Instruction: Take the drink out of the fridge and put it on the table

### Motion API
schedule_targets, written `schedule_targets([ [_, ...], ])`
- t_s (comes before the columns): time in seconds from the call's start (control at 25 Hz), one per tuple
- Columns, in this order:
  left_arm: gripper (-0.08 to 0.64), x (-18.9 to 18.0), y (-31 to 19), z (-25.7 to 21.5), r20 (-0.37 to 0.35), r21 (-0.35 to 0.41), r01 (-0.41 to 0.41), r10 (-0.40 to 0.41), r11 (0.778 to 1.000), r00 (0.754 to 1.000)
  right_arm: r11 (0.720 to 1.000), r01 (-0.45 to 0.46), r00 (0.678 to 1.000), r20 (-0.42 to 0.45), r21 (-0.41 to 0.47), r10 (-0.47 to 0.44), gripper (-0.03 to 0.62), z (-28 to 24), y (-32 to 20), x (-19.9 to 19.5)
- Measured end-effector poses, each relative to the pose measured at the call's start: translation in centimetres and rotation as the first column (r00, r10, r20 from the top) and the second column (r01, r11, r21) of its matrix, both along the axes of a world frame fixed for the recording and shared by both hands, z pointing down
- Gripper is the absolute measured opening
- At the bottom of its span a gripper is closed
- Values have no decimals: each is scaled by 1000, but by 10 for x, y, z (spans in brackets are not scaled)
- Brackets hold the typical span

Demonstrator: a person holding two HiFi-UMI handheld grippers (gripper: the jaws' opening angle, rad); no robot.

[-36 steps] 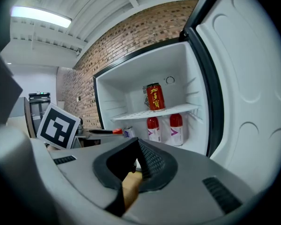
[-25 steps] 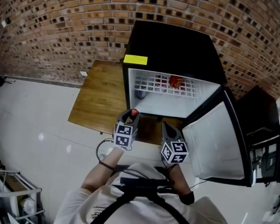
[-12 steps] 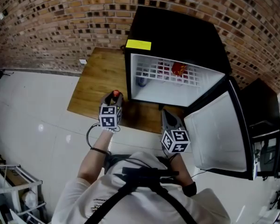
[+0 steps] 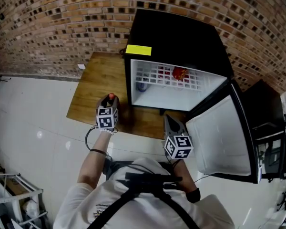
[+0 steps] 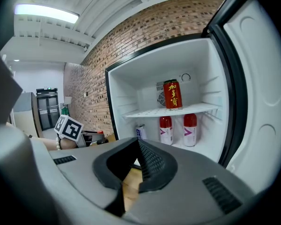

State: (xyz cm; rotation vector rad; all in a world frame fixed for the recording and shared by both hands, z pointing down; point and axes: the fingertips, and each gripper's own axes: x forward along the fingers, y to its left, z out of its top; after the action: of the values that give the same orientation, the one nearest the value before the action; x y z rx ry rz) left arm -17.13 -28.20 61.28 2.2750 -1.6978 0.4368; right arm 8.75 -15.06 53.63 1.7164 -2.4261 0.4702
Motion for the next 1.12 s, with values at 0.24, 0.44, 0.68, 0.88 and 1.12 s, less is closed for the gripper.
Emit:
schedule_targets([
  [0.24,141,12,-6,20,-2,-21,-21,21,1000,1000,1000,-26,1000,-3,-2,26,17,0,3,9],
  [0.44,141,20,-11,28,-16,-23,-26,26,999,1000,999,-42,999,-4,-5,42,17,2,5,14],
  [0.68,141,16,-20,38,-15,-30,0,-1,1000,1000,998,-54,999,-4,-7,54,17,3,6,18],
  [0.88,141,12,-19,44,-20,-45,13,-14,999,1000,998,-61,998,-4,-11,61,17,4,7,20],
  [1.12,141,13,-18,48,20,-36,-11,11,999,1000,998,-63,998,-3,-12,63,17,5,8,20],
])
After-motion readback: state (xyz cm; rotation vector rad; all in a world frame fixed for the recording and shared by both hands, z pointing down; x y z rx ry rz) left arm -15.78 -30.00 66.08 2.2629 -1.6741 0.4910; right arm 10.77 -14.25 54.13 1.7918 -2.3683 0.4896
